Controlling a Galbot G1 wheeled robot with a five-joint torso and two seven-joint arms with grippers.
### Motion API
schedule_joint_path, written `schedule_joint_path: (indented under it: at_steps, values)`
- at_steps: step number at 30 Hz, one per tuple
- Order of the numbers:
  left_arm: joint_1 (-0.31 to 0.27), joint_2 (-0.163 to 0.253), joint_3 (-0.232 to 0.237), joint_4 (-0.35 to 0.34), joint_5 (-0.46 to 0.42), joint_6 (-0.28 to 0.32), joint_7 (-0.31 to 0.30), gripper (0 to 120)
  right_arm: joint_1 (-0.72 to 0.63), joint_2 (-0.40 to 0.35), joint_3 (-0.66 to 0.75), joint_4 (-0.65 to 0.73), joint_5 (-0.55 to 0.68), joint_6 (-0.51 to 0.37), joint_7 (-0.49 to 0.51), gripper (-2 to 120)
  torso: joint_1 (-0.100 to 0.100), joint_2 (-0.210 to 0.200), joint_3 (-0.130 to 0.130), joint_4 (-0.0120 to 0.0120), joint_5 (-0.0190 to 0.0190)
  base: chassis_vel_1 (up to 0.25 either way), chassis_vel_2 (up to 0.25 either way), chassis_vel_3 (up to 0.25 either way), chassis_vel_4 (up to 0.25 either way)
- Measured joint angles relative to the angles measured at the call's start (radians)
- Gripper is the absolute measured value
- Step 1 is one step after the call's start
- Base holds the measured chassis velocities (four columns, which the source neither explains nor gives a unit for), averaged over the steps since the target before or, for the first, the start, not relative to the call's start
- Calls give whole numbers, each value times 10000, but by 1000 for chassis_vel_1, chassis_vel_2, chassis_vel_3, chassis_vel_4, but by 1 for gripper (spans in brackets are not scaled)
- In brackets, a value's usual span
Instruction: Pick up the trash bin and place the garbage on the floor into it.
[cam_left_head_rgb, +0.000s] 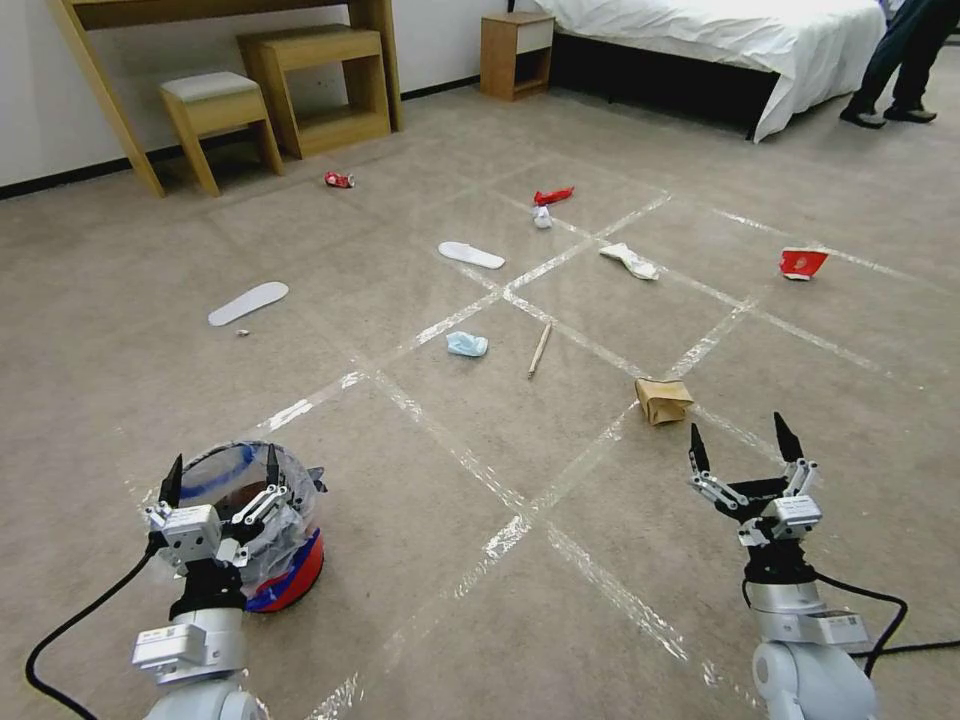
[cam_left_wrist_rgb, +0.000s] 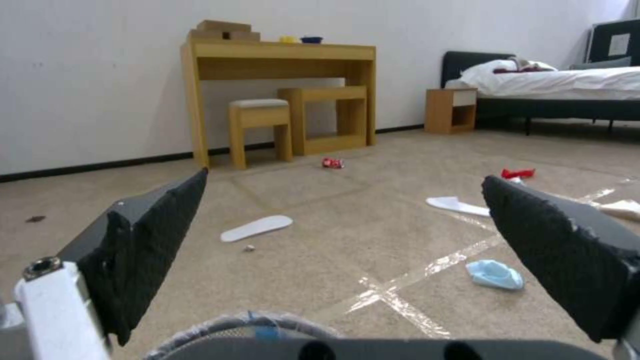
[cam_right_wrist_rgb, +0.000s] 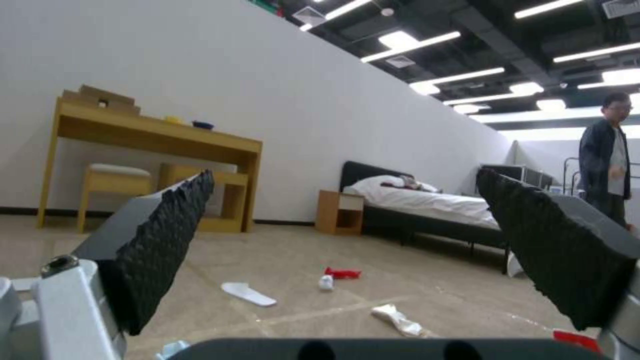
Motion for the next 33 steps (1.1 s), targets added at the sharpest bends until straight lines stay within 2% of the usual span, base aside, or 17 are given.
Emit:
schedule_joint_path:
  at_steps: [9, 30, 32, 33]
  values:
    - [6, -3, -20, -21, -26, -1, 0, 100, 17, 33, -9, -53, 1, 4, -38, 100, 0, 0, -1, 0, 0, -17, 12, 14, -20]
    - [-76, -1, -25, 81, -78, -2, -18, 100, 148, 59, -60, -215, -81, 8, -22, 100, 1, 0, 0, -1, -1, -104, 105, 102, -105]
    - [-56, 0, -106, -23, -81, 176, -114, 100, 171, 44, -60, -265, -87, 19, -21, 100, 1, 0, 1, 0, -1, -68, 74, 78, -59]
    - [-19, 41, -223, -281, -111, 605, -326, 100, 190, 14, -51, -293, -73, 22, -21, 100, 1, 0, 2, 1, -2, 0, 0, 0, 0]
